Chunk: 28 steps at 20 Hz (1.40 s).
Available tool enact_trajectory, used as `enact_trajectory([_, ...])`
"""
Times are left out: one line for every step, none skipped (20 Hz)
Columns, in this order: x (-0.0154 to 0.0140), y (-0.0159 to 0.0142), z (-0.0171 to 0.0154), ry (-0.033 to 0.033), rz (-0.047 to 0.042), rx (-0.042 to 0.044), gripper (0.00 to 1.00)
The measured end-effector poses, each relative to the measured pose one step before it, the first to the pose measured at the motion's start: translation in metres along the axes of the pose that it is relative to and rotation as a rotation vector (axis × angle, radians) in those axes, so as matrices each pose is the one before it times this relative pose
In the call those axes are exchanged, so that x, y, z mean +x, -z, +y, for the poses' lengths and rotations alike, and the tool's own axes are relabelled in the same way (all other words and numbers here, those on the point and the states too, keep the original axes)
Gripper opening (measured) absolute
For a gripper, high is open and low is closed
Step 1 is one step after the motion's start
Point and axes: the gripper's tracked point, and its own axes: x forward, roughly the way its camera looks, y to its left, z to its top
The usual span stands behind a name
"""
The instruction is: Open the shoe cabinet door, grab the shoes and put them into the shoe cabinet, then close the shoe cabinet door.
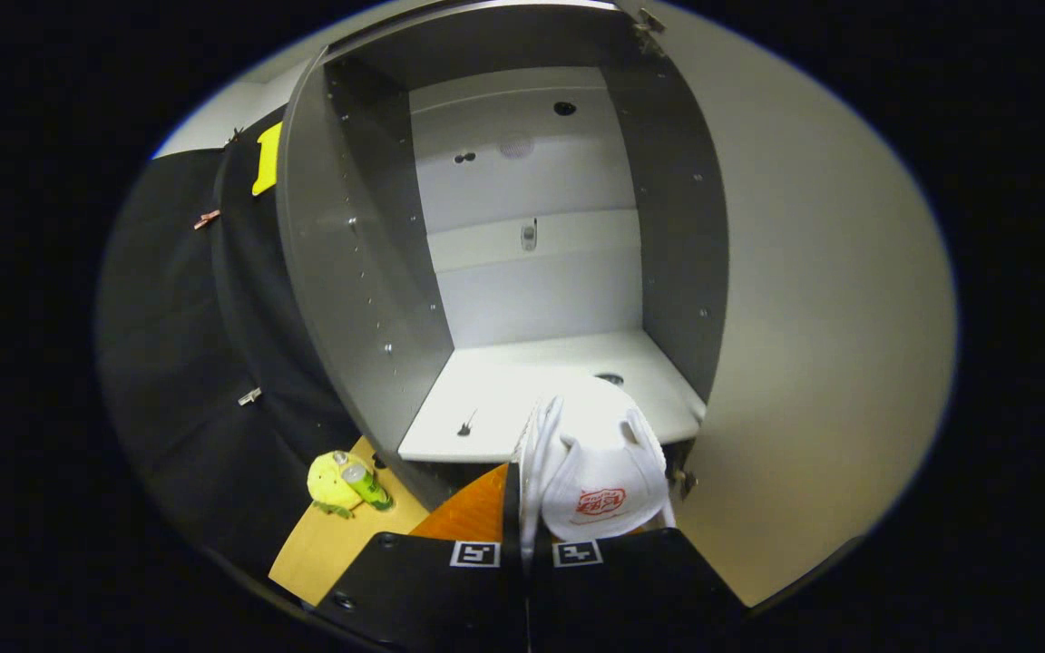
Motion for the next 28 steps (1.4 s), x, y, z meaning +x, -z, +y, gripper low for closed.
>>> enact_trajectory([0.01856,-0.00946,0.00077,0.00309,0.01293,-0.00735,0.06])
enact_trajectory([0.01989,-0.00727,-0.00079,0.00809,-0.00306,-0.00124,0.06])
enact_trajectory([0.01935,-0.00209,-0.00111,0.00571,0.01638,0.00085,0.06])
enact_trajectory([0.01538,-0.00281,-0.0002,0.00343,0.00966,0.00683,0.06])
enact_trajectory([0.01639,-0.00155,0.00062,0.00416,0.00076,0.00445,0.06])
enact_trajectory([0.01557,0.00092,-0.00208,0.00776,0.01606,0.00317,0.06])
enact_trajectory([0.01335,-0.00058,-0.00084,0.00742,0.00481,0.00291,0.06])
enact_trajectory([0.01387,0.00192,-0.00029,0.00607,0.01413,-0.00431,0.06])
enact_trajectory([0.01419,0.00073,0.0002,0.00401,0.00988,-0.01155,0.06])
enact_trajectory([0.01401,-0.00039,0.00131,0.00272,0.00485,-0.00857,0.06])
enact_trajectory([0.0126,-0.00046,0.00028,0.00521,0.00415,-0.0041,0.06])
enact_trajectory([0.0106,-0.00295,-0.00085,0.00323,-0.00068,-0.00373,0.06])
enact_trajectory([0.00991,-0.00322,-0.00055,0.00504,-0.00358,-0.00357,0.06])
enact_trajectory([0.01004,-0.00468,0.00005,0.00768,-0.00782,-0.00572,0.06])
enact_trajectory([0.00856,-0.00352,-0.00043,0.01016,-0.00835,-0.00892,0.06])
enact_trajectory([0.00758,-0.0008,0.0004,0.00575,0.00005,-0.00858,0.06])
enact_trajectory([0.00706,-0.00096,0.00159,0.00233,-0.00028,-0.00888,0.06])
enact_trajectory([0.00445,0.00098,0.00088,0.00416,0.00232,-0.01208,0.06])
enact_trajectory([0.00299,-0.00022,0.00003,0.00718,0.00199,-0.01521,0.06])
enact_trajectory([0.00708,0.00014,0.00059,0.01022,-0.00459,-0.02309,0.06])
enact_trajectory([0.00498,0.00294,-0.00023,0.00851,0.00611,-0.01981,0.07])
enact_trajectory([0.00352,0.00289,0.00216,0.00315,0.00993,-0.00456,0.06])
enact_trajectory([0.00327,0.00266,0.00145,0.00131,0.01028,0.00273,0.06])
enact_trajectory([0.00256,-0.00066,0.00058,0.00344,-0.0013,-0.00029,0.07])
enact_trajectory([0.00066,-0.00055,-0.0003,0.00791,-0.00354,-0.005,0.07])
enact_trajectory([0.0008,0.00223,0.00018,0.00807,0.00473,-0.00514,0.08])
enact_trajectory([-0.00262,0.00142,-0.00095,0.00518,0.00461,-0.00836,0.08])
enact_trajectory([-0.00216,-0.00035,-0.00057,0.00109,0.00258,-0.0115,0.12])
